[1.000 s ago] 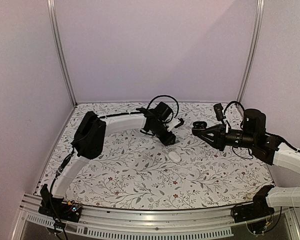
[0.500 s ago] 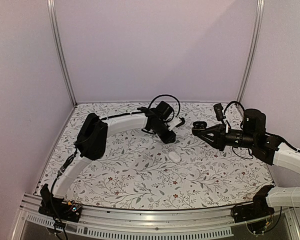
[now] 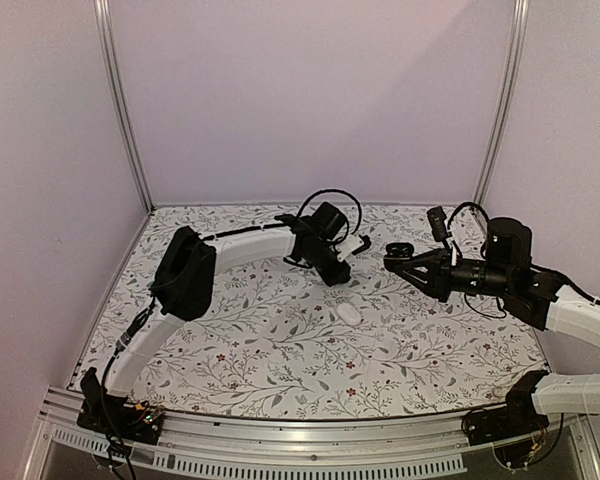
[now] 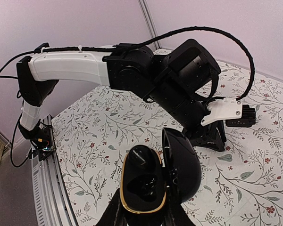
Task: Insert the wireless bluetooth earbuds into the charging case
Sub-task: Move the right earbud to the center of the board.
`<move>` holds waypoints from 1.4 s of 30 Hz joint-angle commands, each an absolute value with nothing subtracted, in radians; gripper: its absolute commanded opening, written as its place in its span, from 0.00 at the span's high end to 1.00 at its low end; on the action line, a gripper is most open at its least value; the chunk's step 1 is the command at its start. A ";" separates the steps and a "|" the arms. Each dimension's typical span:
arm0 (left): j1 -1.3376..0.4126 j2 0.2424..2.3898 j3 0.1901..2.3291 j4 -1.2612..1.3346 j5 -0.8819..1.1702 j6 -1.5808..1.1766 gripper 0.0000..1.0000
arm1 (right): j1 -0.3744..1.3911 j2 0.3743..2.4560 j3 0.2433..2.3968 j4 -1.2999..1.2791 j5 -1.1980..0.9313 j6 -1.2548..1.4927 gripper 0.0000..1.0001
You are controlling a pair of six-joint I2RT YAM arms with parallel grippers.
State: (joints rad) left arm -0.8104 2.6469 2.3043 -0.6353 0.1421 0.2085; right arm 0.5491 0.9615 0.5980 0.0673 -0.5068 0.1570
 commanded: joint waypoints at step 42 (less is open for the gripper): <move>-0.862 1.968 1.309 -0.701 0.020 0.036 0.75 | 0.545 0.957 0.634 0.090 -0.537 0.154 1.00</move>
